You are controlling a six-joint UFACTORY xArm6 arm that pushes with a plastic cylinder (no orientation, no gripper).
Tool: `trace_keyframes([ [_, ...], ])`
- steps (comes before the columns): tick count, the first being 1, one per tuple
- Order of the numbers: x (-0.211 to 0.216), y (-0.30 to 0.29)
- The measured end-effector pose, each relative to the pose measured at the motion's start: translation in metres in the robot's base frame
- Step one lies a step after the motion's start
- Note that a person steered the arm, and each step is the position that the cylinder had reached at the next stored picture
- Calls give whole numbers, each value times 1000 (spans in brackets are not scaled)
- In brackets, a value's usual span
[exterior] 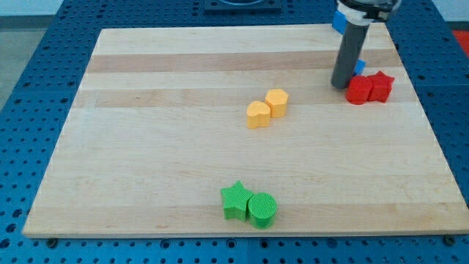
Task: Push the below cube below the blue triangle
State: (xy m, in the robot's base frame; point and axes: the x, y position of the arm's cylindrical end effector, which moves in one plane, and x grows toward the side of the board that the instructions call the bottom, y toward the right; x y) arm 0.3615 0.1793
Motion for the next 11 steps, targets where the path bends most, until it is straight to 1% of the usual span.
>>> trace_keyframes([
  [1, 0, 20],
  [4, -55, 43],
  [6, -88, 43],
  [8, -92, 39],
  [9, -101, 39],
  [10, -98, 34],
  [11, -66, -34],
])
